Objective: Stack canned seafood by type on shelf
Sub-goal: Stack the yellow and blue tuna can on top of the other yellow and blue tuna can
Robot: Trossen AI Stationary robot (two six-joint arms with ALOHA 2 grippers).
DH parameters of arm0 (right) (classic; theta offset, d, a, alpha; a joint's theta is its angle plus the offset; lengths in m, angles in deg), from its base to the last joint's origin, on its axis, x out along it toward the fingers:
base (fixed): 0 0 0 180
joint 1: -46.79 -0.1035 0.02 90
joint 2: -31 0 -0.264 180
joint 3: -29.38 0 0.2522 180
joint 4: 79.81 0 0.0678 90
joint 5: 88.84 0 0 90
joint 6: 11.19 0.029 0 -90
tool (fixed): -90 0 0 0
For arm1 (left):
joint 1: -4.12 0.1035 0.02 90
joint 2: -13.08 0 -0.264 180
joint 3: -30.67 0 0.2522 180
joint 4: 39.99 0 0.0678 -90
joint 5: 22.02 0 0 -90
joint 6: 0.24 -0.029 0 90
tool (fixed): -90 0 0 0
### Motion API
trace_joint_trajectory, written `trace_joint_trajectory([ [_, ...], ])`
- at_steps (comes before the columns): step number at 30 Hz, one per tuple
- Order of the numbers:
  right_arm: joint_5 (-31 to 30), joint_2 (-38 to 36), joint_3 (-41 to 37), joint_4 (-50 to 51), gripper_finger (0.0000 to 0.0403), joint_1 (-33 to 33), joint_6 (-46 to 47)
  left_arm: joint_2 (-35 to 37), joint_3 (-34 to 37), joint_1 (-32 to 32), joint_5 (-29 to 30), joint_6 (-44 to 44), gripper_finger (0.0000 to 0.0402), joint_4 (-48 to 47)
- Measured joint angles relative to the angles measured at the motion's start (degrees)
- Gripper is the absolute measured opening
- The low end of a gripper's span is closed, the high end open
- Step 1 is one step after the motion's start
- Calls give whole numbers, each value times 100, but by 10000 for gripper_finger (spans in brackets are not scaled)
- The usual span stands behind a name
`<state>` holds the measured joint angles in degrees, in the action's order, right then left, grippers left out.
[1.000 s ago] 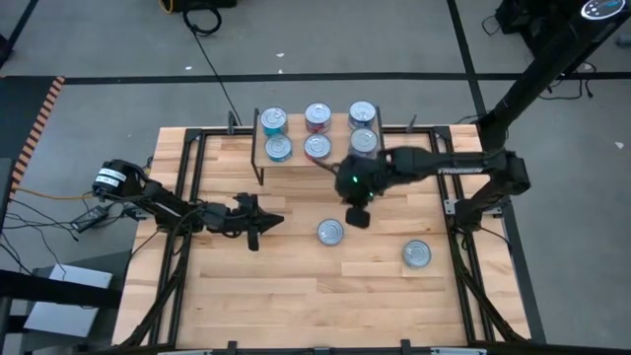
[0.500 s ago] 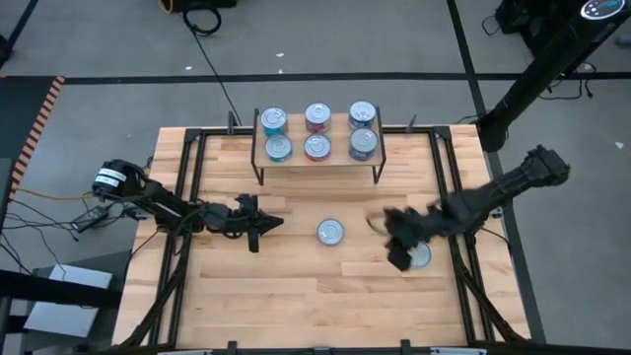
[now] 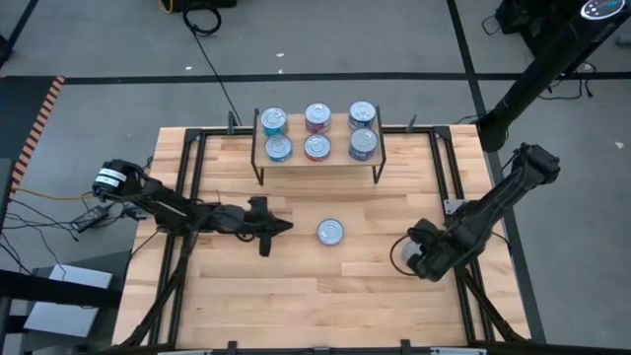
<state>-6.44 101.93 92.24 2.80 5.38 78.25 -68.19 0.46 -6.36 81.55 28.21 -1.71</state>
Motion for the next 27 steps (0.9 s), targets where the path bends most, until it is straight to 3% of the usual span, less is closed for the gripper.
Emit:
trace_joint_trajectory([
  [13, 131, 18, -1307, -1284, 1, 2, 703, -2, -713, -13, -283, -124, 1, -542],
  [21, -168, 8, -1453, -2518, 1, 4, 632, -2, -1245, -13, -308, -127, 1, -1528],
  [27, -314, 277, -1464, -3745, 1, 80, 146, -2, -1529, -13, -373, -360, 1, -1734],
])
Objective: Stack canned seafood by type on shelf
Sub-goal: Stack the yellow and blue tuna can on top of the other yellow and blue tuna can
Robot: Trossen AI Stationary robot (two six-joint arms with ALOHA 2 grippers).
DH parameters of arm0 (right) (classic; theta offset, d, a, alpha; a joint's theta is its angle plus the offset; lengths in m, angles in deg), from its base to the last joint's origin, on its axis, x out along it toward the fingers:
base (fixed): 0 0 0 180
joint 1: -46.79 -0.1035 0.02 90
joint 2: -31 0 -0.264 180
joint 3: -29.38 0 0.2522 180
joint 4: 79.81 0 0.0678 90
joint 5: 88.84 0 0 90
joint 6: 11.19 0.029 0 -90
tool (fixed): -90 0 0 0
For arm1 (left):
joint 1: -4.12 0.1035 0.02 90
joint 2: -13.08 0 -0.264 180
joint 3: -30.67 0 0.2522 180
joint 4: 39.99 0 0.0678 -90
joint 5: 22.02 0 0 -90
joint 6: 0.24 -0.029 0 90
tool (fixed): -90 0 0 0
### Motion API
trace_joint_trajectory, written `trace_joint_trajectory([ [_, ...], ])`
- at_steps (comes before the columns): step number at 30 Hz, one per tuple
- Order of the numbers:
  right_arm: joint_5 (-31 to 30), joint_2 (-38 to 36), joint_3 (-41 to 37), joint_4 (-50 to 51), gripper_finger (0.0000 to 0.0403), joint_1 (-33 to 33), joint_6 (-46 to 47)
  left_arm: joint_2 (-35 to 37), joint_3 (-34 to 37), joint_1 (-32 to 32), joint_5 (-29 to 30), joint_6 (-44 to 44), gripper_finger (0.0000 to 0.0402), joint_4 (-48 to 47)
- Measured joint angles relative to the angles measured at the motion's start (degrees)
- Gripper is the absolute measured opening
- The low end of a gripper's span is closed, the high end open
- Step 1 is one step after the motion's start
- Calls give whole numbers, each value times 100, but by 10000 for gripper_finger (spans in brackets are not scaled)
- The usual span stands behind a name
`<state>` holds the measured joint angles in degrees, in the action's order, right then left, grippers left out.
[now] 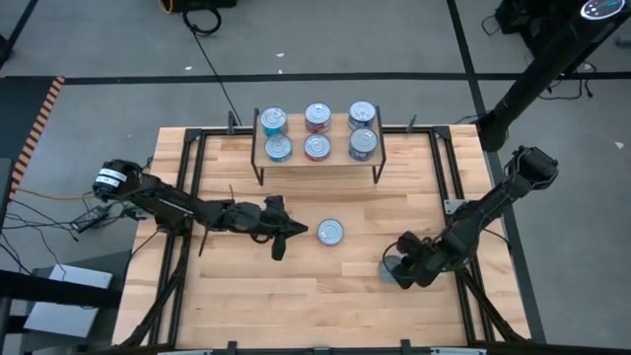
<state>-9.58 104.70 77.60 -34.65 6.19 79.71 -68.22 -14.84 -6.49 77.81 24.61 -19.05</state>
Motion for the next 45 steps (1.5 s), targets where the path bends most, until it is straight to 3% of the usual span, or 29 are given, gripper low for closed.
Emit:
trace_joint_trajectory([
  [5, 67, 216, 91, -521, 2, 68, -391, -76, -58, 0, -10, -79, 1, -20],
  [15, 153, 205, 1063, 593, 5, 66, -957, -352, -55, 0, -10, -17, 1, 18],
  [28, 291, 216, 1055, 1898, 8, 55, 36, -352, -53, 0, -102, -39, 1, 10],
  [45, 268, 216, -208, -1056, 8, 61, 463, -352, -51, 0, -104, -35, 1, 9],
])
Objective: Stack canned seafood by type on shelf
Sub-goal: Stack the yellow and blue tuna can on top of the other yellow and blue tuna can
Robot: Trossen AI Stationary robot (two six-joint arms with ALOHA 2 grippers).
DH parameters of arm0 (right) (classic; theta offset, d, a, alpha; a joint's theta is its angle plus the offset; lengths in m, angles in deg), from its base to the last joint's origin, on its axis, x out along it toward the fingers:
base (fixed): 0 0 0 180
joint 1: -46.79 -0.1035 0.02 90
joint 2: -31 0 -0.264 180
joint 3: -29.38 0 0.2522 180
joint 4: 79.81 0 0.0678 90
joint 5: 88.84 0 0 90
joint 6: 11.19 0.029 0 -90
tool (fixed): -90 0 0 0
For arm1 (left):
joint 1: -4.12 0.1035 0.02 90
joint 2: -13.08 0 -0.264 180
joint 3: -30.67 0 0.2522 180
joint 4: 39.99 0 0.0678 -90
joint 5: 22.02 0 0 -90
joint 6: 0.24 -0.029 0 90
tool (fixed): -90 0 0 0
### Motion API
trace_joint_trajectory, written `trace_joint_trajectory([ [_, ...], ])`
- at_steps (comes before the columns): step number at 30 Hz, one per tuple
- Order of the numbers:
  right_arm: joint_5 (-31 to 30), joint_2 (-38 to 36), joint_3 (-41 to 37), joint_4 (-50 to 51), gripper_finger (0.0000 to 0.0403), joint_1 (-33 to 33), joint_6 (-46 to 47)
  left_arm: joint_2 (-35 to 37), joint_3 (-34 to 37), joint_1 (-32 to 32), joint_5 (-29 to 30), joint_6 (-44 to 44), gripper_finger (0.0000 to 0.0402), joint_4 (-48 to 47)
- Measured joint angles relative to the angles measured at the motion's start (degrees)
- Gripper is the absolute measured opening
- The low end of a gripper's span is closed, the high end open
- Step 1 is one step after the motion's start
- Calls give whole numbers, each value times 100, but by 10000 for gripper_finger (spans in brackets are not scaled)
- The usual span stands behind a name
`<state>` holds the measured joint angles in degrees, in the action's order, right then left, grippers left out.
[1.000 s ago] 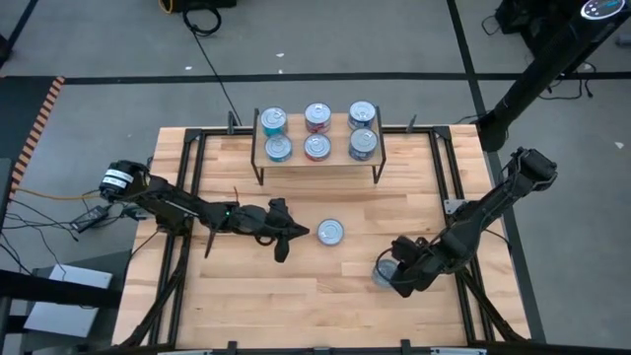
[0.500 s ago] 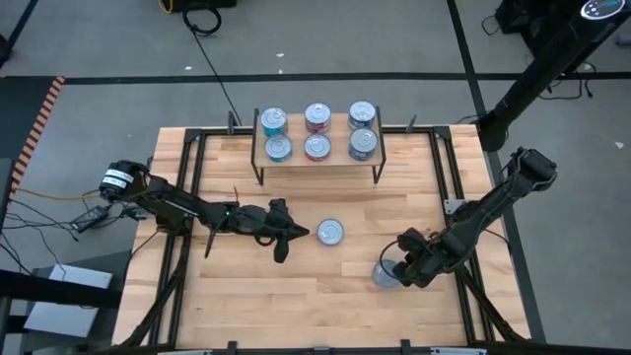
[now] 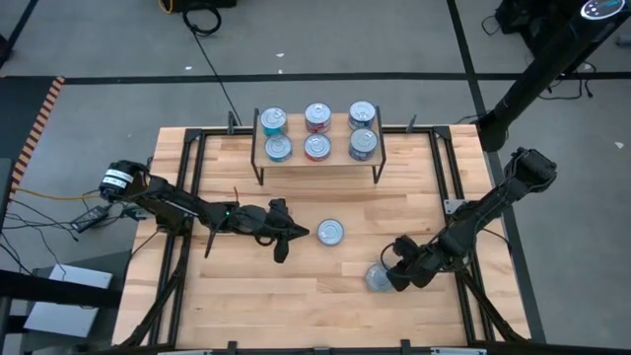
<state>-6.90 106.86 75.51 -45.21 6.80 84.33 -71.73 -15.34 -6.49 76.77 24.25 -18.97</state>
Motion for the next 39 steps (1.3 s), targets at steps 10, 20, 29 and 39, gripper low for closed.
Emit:
trace_joint_trajectory([
  [10, -406, -2, -222, -1673, 8, -16, -1050, 0, 0, -13, 51, 9, 1, 2],
  [20, -384, -4, 228, -726, 7, -219, -2315, 0, 0, -219, 29, -47, 1, -10],
  [29, -394, -4, 188, -250, 7, -157, -2257, -501, -86, -326, 39, 81, 1, 14],
  [39, -284, 238, 88, -378, 7, -128, -2407, -1485, -963, -380, -190, -62, 1, 58],
])
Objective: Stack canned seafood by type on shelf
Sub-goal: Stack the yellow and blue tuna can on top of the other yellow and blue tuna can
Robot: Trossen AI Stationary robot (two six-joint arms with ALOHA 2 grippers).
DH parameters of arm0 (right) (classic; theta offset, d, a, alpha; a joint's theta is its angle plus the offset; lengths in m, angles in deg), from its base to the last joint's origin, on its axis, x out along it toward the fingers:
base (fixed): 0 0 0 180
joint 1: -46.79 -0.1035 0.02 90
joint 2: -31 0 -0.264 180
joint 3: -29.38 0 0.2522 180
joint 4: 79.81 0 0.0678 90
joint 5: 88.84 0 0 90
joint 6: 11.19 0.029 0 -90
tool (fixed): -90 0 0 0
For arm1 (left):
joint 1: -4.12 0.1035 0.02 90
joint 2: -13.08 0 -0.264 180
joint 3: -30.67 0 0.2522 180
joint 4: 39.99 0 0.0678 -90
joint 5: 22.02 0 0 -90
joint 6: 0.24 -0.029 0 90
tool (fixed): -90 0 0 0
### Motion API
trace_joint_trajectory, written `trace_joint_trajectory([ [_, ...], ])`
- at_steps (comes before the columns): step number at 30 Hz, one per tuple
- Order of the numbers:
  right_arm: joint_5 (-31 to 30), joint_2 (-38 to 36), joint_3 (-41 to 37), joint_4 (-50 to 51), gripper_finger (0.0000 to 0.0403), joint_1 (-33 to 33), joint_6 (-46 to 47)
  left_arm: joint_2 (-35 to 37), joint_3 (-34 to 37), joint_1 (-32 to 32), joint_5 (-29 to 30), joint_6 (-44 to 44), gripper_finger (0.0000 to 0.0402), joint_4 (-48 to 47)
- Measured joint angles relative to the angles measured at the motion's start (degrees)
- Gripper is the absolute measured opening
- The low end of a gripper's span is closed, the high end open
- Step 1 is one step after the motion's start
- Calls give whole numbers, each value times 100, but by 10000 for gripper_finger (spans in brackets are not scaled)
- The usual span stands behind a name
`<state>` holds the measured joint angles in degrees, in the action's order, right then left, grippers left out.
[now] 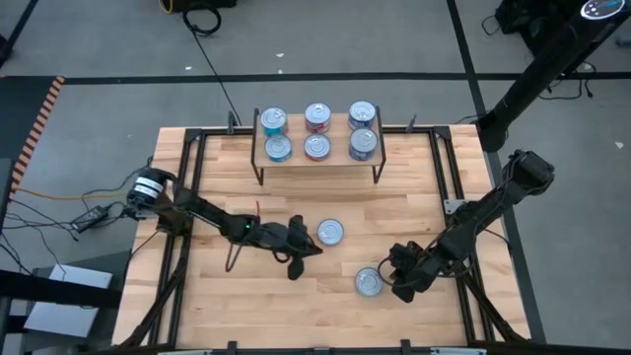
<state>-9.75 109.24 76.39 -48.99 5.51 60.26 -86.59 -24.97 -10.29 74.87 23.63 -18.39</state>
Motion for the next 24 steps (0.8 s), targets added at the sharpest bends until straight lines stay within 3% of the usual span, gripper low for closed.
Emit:
trace_joint_trajectory([
  [7, 263, 866, -4, -1166, 7, 56, -221, -686, -621, 0, -87, -77, 1, 0],
  [15, 179, 1506, 133, -2283, 6, 203, -207, -947, -862, 2, -90, -71, 1, -29],
  [24, 30, 1400, 350, -2479, 6, 559, -720, -947, -860, 4, -11, 13, 1, -115],
])
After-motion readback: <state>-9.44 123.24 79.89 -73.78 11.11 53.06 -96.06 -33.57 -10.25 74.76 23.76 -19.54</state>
